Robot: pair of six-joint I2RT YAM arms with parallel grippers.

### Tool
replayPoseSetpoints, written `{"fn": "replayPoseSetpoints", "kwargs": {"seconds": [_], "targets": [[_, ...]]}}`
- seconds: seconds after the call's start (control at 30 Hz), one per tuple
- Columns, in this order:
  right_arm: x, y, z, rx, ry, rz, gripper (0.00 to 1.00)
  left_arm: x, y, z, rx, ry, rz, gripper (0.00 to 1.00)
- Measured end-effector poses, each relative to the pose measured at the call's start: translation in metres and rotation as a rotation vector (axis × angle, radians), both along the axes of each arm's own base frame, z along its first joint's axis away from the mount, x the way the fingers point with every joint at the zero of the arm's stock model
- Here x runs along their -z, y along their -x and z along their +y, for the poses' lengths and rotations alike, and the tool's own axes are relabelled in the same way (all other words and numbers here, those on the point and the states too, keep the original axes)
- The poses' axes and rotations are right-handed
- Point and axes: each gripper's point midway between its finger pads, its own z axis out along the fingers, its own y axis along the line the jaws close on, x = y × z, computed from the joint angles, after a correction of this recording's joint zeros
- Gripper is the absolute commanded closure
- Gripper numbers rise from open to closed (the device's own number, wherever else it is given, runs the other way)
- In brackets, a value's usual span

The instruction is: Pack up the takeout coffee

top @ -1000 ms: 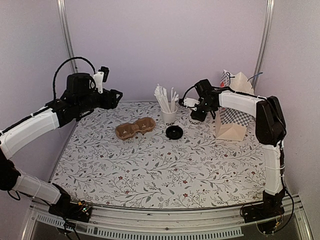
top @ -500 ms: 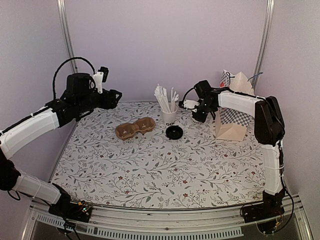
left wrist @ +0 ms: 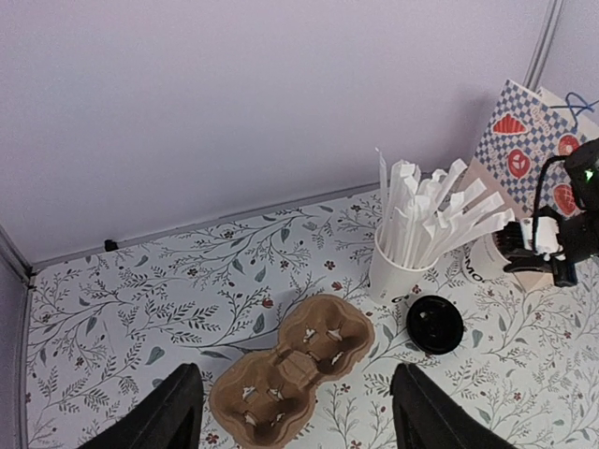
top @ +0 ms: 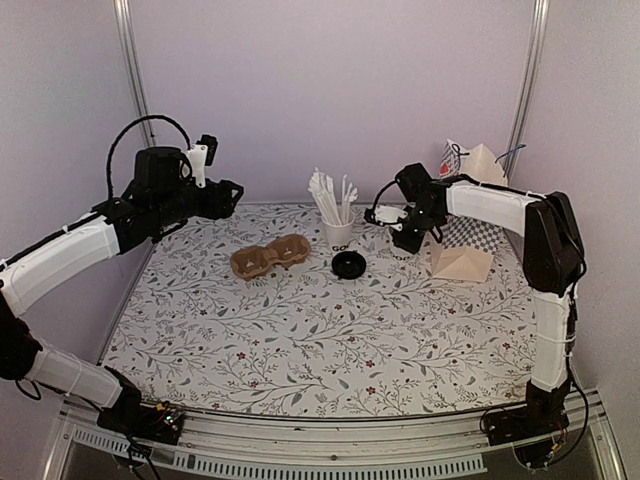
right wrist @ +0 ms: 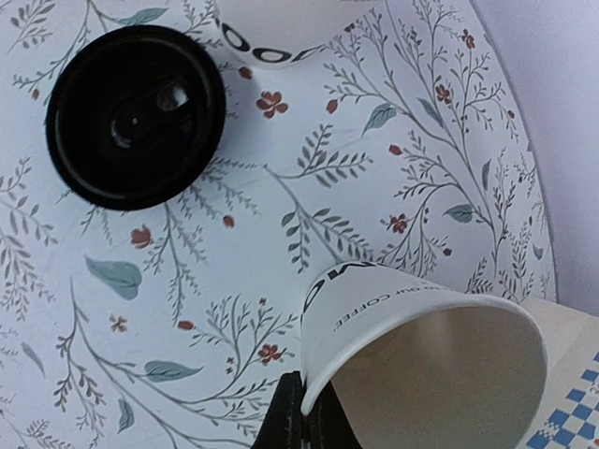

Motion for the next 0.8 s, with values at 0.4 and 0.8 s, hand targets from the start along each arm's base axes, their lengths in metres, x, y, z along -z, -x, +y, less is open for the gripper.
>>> {"fn": "replayPoseSetpoints", "kwargs": {"seconds": [0.4,0.8], "targets": [[-0.046,0.122,0.017,-0.137,-0.1,0.094,1.0,0.005,-0.002,0.0,-0.004,-0.006,0.01,0.29],[-0.032,0.277,0.114,-0.62,-0.096,0.266,0.99,0.015,-0.007,0.002,-0.017,-0.021,0.031,0.29]]}}
